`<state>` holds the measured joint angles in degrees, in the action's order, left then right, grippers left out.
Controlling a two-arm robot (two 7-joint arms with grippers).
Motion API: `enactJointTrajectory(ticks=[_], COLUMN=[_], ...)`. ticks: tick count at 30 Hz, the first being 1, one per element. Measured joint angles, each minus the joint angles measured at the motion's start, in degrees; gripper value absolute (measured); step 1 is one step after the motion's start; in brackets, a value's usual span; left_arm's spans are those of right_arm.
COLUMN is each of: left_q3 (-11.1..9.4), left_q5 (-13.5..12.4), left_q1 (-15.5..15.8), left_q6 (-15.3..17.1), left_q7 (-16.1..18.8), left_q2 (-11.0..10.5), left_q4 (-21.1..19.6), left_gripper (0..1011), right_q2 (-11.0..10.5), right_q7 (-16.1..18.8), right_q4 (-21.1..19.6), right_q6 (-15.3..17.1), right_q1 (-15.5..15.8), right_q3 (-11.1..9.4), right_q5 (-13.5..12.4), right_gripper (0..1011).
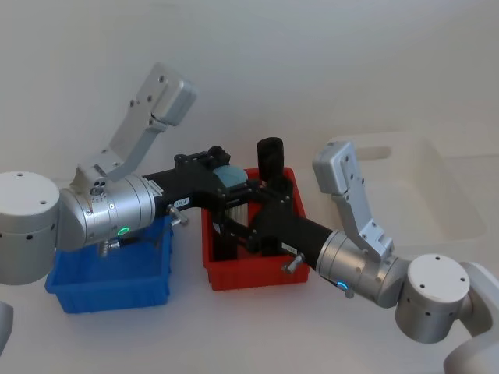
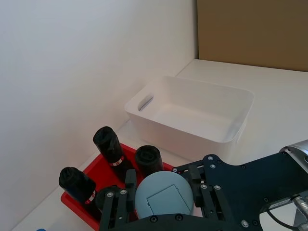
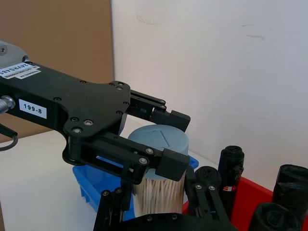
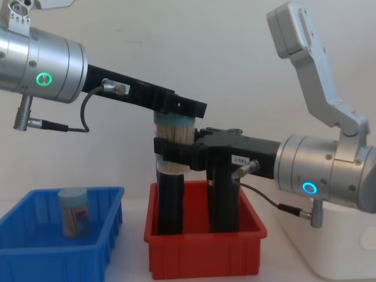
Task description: Pick the cotton swabs from the blue box and place them into the white box.
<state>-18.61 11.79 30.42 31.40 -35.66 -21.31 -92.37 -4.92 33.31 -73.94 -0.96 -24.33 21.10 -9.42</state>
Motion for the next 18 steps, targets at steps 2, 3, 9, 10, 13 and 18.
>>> enactJointTrajectory(ticks=[2, 3, 9, 10, 13, 18], left_q3=[0.01, 0.01, -0.01, -0.02, -0.02, -0.02], left_q5=[-0.02, -0.02, -0.02, -0.01, 0.00, 0.03], left_q1=[0.00, 0.00, 0.00, 0.00, 0.00, 0.00], left_q6=[0.00, 0.00, 0.00, -0.01, 0.00, 0.00], left_q7=[0.03, 0.03, 0.02, 0.01, -0.03, -0.05], left_q2=[0.00, 0.00, 0.01, 0.01, 0.01, 0.00], left_q4=[0.00, 0.00, 0.00, 0.00, 0.00, 0.00], left_gripper=[656, 657, 673, 691, 782, 924], right_q2=[0.09, 0.13, 0.26, 0.29, 0.31, 0.33], right_q7=[0.06, 0.07, 0.04, 0.01, -0.23, -0.45], right_q4=[0.31, 0.43, 1.04, 1.11, 1.32, 1.63], right_q6=[-0.04, -0.05, -0.18, -0.19, -0.27, -0.47], right_q1=[-0.15, -0.21, -0.53, -0.57, -0.70, -0.85], right_q3=[0.03, 0.04, 0.15, 0.17, 0.19, 0.27], right_q5=[-0.37, -0.46, -0.92, -0.94, -1.00, -1.02], right_gripper=[637, 636, 636, 636, 636, 636])
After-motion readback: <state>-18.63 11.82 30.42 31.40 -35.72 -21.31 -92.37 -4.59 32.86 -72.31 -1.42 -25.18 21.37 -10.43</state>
